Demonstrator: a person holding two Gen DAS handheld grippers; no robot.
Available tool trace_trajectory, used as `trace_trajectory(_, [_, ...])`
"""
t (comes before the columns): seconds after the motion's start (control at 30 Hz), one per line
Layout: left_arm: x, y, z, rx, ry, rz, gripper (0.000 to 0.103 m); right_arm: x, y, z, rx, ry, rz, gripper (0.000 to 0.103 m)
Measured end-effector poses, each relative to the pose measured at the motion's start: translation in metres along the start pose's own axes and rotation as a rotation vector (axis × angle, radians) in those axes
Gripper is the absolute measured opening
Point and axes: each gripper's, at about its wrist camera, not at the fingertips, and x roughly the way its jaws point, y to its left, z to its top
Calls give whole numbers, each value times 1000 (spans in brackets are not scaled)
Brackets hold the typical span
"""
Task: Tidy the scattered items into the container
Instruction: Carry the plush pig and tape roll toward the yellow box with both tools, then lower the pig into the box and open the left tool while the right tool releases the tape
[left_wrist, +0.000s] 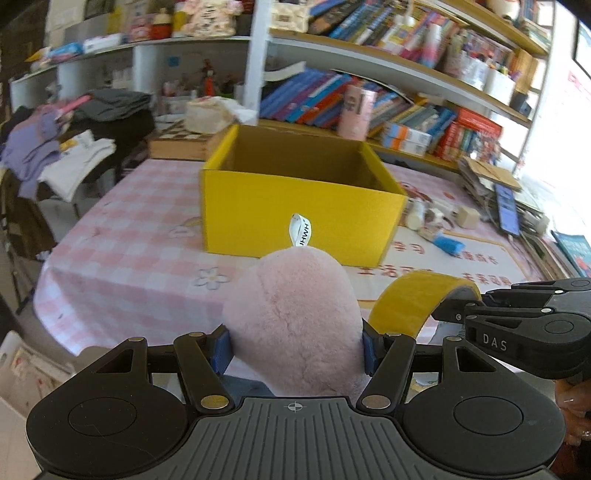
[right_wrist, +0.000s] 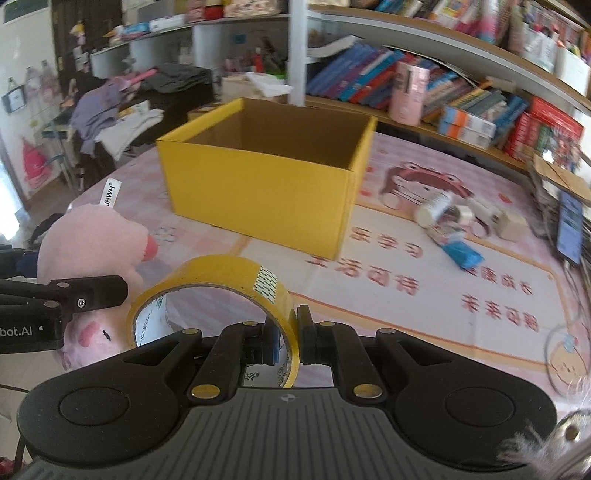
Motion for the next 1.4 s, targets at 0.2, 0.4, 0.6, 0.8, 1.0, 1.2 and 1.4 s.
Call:
trace_trajectory(0.2, [-5, 20, 9, -23, -23, 41, 63, 9, 18, 21, -54, -33, 36, 9])
trace_trajectory(0.4, [-2, 23, 21, -12, -27, 40, 63, 13, 23, 37, -86, -44, 55, 9])
trace_trajectory(0.6, [6, 18, 42, 7, -46, -1, 63, 15, 10, 55, -85, -56, 62, 9])
trace_trajectory(0.8, [19, 1, 72, 65, -74, 0, 63, 17, -12, 81, -49, -107, 67, 9])
trace_trajectory(1.0, [24, -18, 118, 176, -157, 7, 63, 15, -36, 114, -18, -219, 54, 9])
trace_trajectory(1.2, [50, -22, 164, 253, -206, 29, 63, 39, -55, 161, -43, -284, 47, 9])
trace_trajectory(1.4, [100, -19, 191, 307, -158, 53, 64, 93, -67, 195, -82, -230, 26, 9])
